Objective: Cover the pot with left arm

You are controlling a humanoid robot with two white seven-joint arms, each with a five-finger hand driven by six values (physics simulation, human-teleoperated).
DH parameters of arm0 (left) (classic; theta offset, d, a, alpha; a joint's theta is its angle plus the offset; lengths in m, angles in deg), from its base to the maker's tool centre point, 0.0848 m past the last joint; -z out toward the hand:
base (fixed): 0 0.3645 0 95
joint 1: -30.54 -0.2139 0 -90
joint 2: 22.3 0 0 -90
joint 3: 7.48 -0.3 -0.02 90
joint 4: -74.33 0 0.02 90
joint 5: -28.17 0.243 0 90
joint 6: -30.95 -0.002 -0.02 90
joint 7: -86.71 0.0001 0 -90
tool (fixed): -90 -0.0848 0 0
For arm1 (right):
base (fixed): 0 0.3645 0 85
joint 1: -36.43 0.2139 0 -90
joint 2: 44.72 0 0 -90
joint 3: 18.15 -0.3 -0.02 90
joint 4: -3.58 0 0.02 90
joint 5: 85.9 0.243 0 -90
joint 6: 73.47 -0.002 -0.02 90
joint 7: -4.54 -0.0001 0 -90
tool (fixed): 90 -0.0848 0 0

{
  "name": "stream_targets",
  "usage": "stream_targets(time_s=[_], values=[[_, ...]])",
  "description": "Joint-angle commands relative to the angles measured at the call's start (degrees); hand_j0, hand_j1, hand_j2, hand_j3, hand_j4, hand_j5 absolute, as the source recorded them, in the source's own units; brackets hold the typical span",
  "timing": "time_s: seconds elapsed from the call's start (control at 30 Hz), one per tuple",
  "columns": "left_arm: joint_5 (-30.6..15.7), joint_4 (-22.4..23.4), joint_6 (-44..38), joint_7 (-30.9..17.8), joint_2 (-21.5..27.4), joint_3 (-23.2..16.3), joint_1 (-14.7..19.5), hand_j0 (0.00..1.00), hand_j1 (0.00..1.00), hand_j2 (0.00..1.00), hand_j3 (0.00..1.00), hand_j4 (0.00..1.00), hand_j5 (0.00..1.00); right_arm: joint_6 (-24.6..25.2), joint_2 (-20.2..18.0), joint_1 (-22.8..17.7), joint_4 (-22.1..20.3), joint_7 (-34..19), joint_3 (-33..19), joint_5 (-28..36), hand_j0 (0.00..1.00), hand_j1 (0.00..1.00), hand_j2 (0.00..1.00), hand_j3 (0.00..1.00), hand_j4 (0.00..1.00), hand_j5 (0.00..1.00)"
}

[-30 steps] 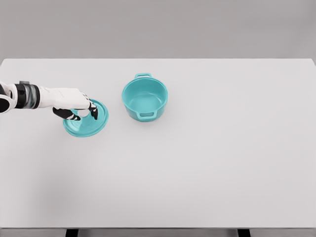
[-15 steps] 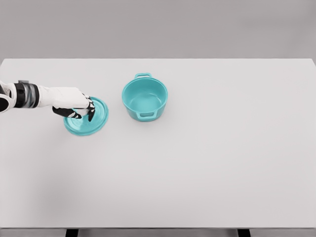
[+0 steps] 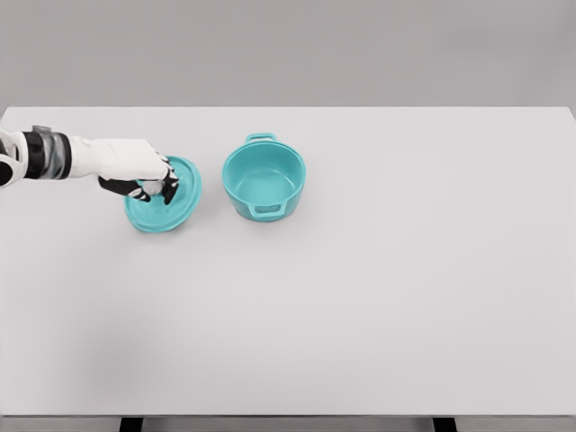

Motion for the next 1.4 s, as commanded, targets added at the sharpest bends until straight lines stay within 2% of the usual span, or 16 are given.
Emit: stream_targets(time_s=[0.0,0.53,0.97,1.37], values=[[-0.3,-0.5,-0.1,0.0,0.0,0.1,0.1,0.41,0.41,0.41,0.41,0.41,0.41,0.0,0.0,0.0,0.0,0.0,0.0,0.0,1.00,1.00,1.00,1.00,1.00,1.00],[-2.9,-1.6,-0.1,0.0,-1.1,0.1,3.3,0.41,0.41,0.41,0.41,0.41,0.41,0.0,0.0,0.0,0.0,0.0,0.1,0.0,1.00,1.00,1.00,1.00,1.00,1.00],[-2.8,-1.6,-0.1,0.0,-6.3,0.1,5.0,0.41,0.41,0.41,0.41,0.41,0.41,0.0,0.0,0.0,0.0,0.0,0.0,0.0,1.00,1.00,1.00,1.00,1.00,1.00],[-2.6,-1.3,-0.1,0.0,-8.8,0.1,6.0,0.41,0.41,0.41,0.41,0.41,0.41,0.0,0.0,0.0,0.0,0.0,0.1,0.0,1.00,1.00,1.00,1.00,1.00,1.00]])
